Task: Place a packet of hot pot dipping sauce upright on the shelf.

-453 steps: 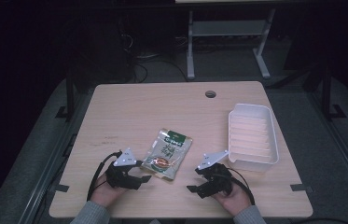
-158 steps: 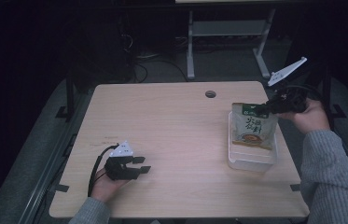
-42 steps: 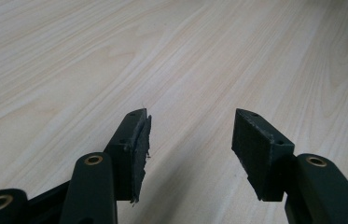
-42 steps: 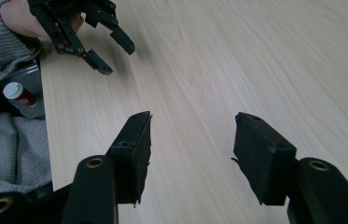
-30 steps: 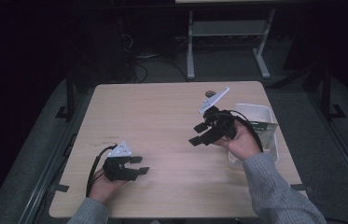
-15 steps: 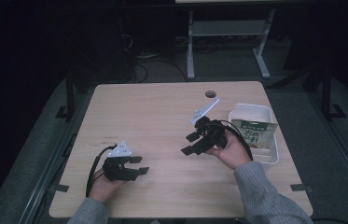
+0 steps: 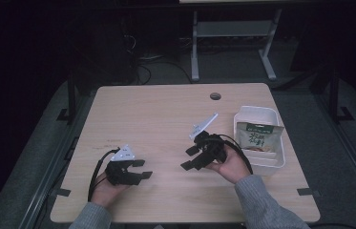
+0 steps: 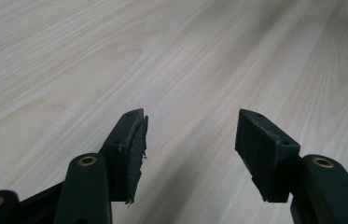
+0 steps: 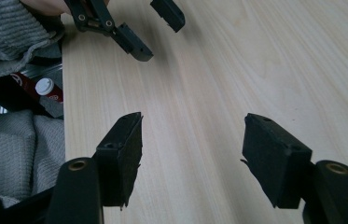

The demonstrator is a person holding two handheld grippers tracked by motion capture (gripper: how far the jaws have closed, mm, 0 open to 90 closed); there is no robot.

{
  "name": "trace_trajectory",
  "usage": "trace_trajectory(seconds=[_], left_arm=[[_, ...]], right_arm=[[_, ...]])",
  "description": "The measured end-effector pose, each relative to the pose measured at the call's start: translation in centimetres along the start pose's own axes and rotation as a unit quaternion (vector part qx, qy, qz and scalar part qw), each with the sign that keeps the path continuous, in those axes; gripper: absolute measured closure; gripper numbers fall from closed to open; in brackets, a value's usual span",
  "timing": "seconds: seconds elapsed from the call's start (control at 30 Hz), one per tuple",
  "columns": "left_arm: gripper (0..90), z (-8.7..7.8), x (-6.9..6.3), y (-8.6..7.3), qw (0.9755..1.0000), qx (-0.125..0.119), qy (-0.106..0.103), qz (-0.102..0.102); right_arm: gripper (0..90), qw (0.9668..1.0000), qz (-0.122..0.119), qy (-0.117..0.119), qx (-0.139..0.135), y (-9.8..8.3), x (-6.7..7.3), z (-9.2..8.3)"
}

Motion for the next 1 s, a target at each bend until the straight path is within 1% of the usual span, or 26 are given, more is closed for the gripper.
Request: trace_trajectory(seconds=[0.17,0.53,0.77,0.87,1.0], left_arm=[[42.2,0.0,0.0,0.0,1.0000,0.001,0.001,0.001],[41.4,0.1,0.0,-0.1,1.0000,0.002,0.003,0.002],[40.9,0.2,0.0,-0.1,1.0000,0.002,0.003,0.002],[40.7,0.1,0.0,-0.1,1.0000,0.004,0.003,0.003],[40.6,0.1,0.0,-0.1,1.0000,0.004,0.004,0.003]], right_arm=[[36.3,1.0000,0.006,0.005,-0.003,-0.7,0.5,0.6],[35.9,0.9997,0.020,0.012,-0.011,-2.3,1.1,1.6],[35.0,0.9994,0.029,0.019,-0.008,-3.3,1.6,2.3],[34.2,0.9991,0.033,0.026,-0.002,-3.7,1.9,2.6],[34.2,0.9990,0.035,0.028,-0.004,-4.0,2.2,2.8]])
Point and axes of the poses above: each handheld gripper's, and its own axes: z roughly forward along the jaws, y roughly out of its top, x roughly to its left, the point moved 10 cm from there along z, roughly forward along the jaws, and after that the axes turned 11 degrees about -z, right-handed, at the moved point
